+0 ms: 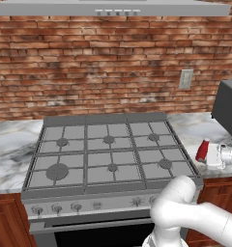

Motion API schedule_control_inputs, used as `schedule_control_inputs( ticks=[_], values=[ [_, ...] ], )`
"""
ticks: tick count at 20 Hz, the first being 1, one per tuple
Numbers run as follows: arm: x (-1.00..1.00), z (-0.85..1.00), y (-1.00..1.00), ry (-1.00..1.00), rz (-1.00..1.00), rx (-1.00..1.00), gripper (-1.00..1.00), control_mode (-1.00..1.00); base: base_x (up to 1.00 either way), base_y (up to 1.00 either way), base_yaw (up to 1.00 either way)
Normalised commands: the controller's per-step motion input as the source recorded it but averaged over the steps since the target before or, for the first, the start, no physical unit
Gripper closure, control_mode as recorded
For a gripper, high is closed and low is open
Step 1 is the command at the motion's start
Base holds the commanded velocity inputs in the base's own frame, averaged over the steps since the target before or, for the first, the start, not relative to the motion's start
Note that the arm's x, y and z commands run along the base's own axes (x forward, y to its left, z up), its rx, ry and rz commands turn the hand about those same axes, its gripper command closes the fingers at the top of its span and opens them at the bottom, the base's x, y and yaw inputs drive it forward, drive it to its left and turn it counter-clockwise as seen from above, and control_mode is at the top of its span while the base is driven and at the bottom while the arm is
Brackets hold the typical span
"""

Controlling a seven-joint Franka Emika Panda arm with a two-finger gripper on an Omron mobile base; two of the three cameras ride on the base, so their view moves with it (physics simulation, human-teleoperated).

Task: Take 2 condiments from the cabinet and move them on the counter near the stove.Make sure the condiments are lined up with each other, next to each other.

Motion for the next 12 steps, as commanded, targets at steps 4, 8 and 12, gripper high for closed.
schedule_control_inputs(
  ticks=[4, 8, 12],
  values=[
    [0.0, -0.11, -0.02, 0.0, 0.0, 0.0, -1.0, -1.0, 0.0, 0.0, 0.0],
    [0.0, 0.0, -0.03, 0.0, 0.0, 0.01, -1.0, -1.0, 0.0, 0.0, 0.0],
    [0.0, 0.0, -0.04, 0.0, 0.0, 0.02, -1.0, -1.0, 0.0, 0.0, 0.0]
  ],
)
